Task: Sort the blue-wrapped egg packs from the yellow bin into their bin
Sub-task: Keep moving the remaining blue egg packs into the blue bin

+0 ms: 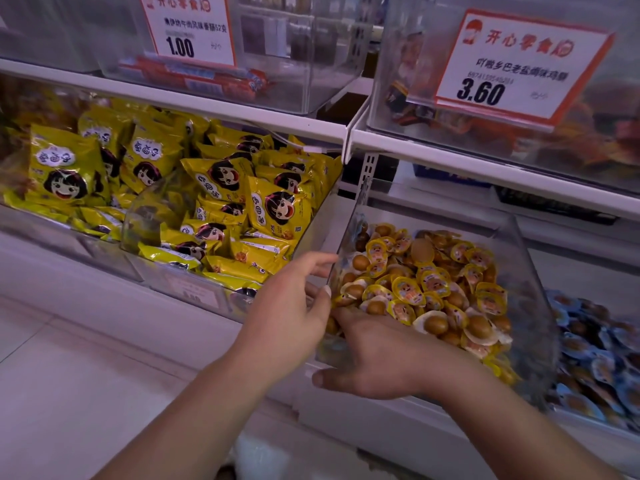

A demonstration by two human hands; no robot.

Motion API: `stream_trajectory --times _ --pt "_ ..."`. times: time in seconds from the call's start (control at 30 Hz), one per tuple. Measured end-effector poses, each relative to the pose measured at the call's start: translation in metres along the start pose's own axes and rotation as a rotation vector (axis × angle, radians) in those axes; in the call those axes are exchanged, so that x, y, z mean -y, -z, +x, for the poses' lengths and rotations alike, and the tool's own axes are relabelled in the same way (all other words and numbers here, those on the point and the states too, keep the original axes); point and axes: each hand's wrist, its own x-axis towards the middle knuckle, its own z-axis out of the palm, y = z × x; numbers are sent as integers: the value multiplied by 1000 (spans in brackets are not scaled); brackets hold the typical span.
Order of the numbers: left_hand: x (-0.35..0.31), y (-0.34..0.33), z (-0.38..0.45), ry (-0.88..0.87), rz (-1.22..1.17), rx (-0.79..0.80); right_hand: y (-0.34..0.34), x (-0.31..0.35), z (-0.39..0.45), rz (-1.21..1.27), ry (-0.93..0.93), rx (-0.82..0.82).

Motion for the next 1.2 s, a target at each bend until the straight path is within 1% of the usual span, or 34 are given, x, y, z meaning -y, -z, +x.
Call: stream_trajectory --times 0.1,0.17,0.23,0.37,0.47,0.63,0.7,0.77,0.83,0.87,0.9,0.97,1.07,1.13,1.2 --pt "0 1 -1 -2 2 7 -1 -6 4 43 68 -88" --pt "-1 2 -1 -1 -2 9 6 -14 2 164 138 -120" --pt "-1 2 -1 4 -7 12 11 -20 -2 264 185 -105" --pt "-2 4 0 5 2 20 8 -28 -9 205 223 -57" --pt "-3 4 0 12 -1 17 10 -34 -12 332 214 -9" --pt "-6 8 0 -4 -12 13 4 -44 -15 387 208 -161" --pt "-8 13 1 -7 -34 -41 0 -46 -16 473 188 -193" --pt "-12 18 1 -24 -93 -170 4 -49 -18 619 143 -259" --pt "-22 20 -1 -90 -144 -312 8 -51 -17 713 94 -348" --pt "-27 19 -3 -140 -152 -350 8 -51 -16 753 68 -405" --pt "-33 15 -4 -189 -149 -354 7 -52 -15 798 38 -473" --pt "-41 2 -7 -254 -124 -277 6 -54 -13 934 -24 -606" --pt "-47 -24 -7 -263 -54 -89 10 -59 -13 1163 -107 -765" --pt "-46 -40 -6 -246 36 78 15 -64 -15 1231 -156 -854" --pt "-40 -55 -4 -216 227 296 17 -69 -21 1325 -173 -872"
